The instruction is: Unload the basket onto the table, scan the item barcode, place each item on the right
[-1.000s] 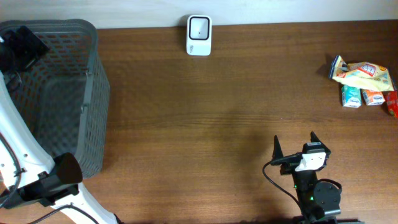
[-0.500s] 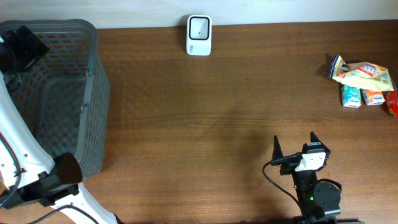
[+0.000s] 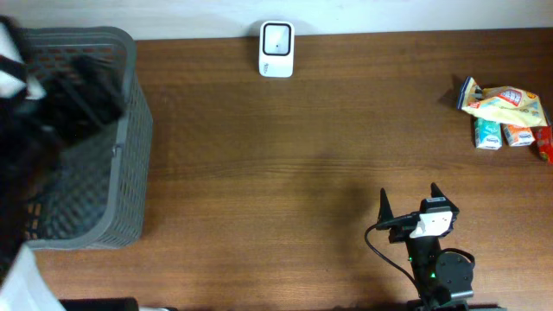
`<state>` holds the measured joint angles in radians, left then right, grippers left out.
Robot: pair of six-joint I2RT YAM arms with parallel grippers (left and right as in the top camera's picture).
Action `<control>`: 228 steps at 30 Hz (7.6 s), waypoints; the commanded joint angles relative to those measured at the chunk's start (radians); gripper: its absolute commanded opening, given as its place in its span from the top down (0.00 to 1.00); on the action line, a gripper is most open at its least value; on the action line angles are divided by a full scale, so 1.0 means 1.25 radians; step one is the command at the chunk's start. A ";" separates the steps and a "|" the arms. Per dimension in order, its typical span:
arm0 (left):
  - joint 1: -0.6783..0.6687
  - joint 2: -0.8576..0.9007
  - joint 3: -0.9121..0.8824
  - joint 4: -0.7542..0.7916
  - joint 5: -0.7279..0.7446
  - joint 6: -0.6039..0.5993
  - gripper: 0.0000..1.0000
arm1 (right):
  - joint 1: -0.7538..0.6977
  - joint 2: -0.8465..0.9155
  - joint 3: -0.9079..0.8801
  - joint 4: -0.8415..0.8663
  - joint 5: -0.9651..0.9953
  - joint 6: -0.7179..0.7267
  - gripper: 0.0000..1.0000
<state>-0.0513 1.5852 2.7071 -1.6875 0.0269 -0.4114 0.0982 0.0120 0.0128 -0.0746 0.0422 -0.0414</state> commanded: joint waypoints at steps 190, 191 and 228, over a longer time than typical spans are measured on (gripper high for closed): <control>0.081 -1.264 -2.159 1.283 -0.034 0.339 0.01 | -0.068 -0.006 -0.006 -0.006 -0.012 -0.005 0.02; 0.081 -1.264 -2.159 1.283 -0.034 0.339 0.01 | -0.068 -0.006 -0.006 -0.006 -0.012 -0.005 0.02; 0.081 -1.264 -2.159 1.283 -0.034 0.339 0.01 | -0.068 -0.006 -0.006 -0.006 -0.012 -0.005 0.02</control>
